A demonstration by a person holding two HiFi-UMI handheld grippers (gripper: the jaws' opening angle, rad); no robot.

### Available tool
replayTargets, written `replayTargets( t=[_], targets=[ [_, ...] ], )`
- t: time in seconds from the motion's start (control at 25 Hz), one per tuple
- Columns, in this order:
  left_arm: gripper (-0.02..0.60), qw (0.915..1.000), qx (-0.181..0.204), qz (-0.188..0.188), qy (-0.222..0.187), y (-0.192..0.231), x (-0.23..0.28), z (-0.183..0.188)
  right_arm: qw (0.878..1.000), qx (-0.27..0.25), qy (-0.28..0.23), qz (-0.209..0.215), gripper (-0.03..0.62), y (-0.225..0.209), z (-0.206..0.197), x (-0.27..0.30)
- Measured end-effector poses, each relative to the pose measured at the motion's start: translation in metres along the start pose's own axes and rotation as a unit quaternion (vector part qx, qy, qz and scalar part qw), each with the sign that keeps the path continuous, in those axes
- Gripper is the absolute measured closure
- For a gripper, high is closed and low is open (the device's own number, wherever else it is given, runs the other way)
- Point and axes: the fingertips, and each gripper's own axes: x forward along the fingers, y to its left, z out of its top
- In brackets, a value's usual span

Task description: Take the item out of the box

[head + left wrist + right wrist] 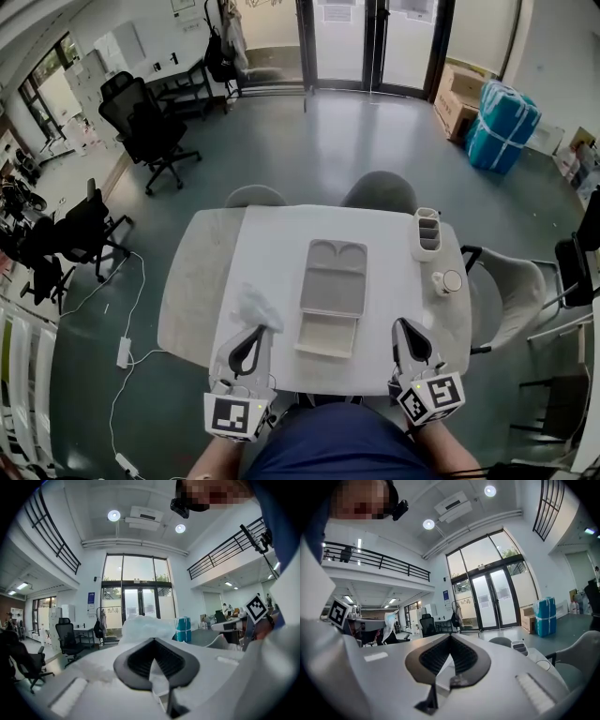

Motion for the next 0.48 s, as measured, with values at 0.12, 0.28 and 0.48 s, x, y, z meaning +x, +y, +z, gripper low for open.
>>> replayTargets(
  t=[0.12, 0.28, 0.48],
  targets=[
    [0.580, 1.0000, -0.002, 0.000, -0.006, -0.0012, 0.0019, 0.0027, 1.000, -0.004, -0.008, -0.002, 0.592, -0.0006, 0.0045, -0.0015],
    [0.580, 0.9999, -0.008, 0.000, -0.009, -0.0030, 0.0037, 0.0035, 1.000, -0.008, -0.012, -0.003, 0.592, -0.0012, 0.0065, -0.0025],
    [0.580, 0.9999, -0.004, -0.005, -0.014, -0.0048, 0.0043, 0.0045, 1.000, -0.011, -0.015, -0.002, 0.592, 0.0004, 0.0064, -0.0024]
  ],
)
